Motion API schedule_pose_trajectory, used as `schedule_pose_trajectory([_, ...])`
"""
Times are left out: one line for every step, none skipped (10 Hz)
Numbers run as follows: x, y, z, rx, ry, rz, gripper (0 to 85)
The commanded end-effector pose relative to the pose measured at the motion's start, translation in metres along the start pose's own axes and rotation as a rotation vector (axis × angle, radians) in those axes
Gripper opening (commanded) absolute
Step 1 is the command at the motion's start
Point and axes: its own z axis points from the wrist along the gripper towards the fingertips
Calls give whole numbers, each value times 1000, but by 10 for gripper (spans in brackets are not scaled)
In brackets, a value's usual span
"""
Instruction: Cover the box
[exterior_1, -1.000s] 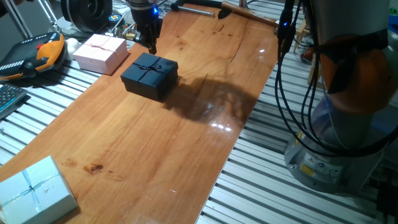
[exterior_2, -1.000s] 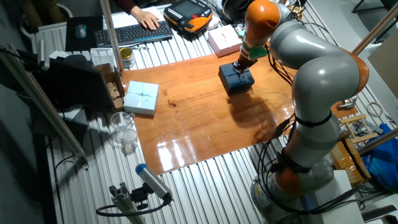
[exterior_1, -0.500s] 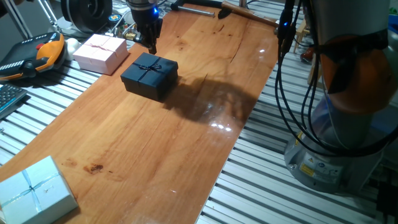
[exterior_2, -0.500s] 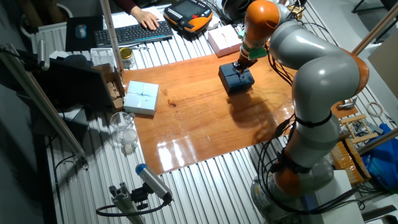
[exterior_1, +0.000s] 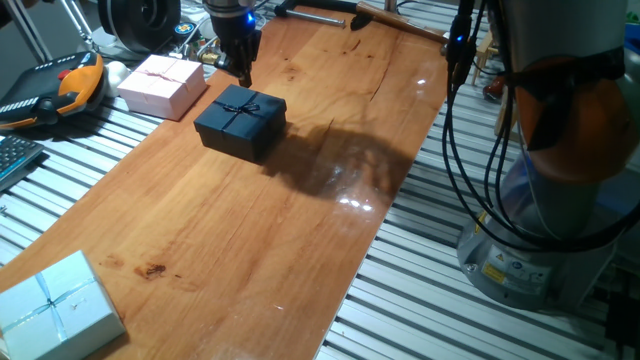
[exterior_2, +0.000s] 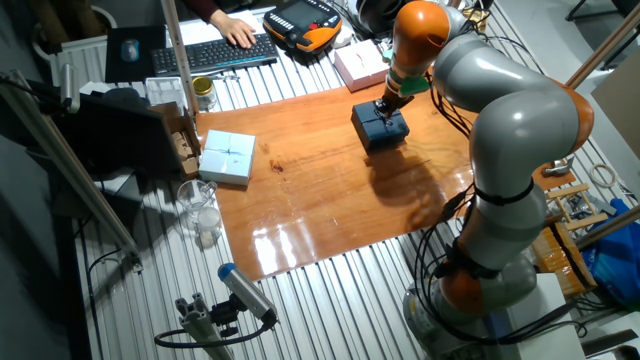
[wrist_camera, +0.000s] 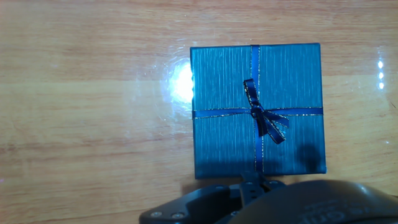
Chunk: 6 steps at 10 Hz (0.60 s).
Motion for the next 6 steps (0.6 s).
schedule_pose_trajectory([0,0,0,0,0,0,0])
schedule_pose_trajectory([0,0,0,0,0,0,0])
schedule_pose_trajectory([0,0,0,0,0,0,0])
schedule_pose_trajectory([0,0,0,-1,0,0,0])
schedule_pose_trajectory([0,0,0,-3,1,0,0])
schedule_pose_trajectory([0,0,0,-5,1,0,0])
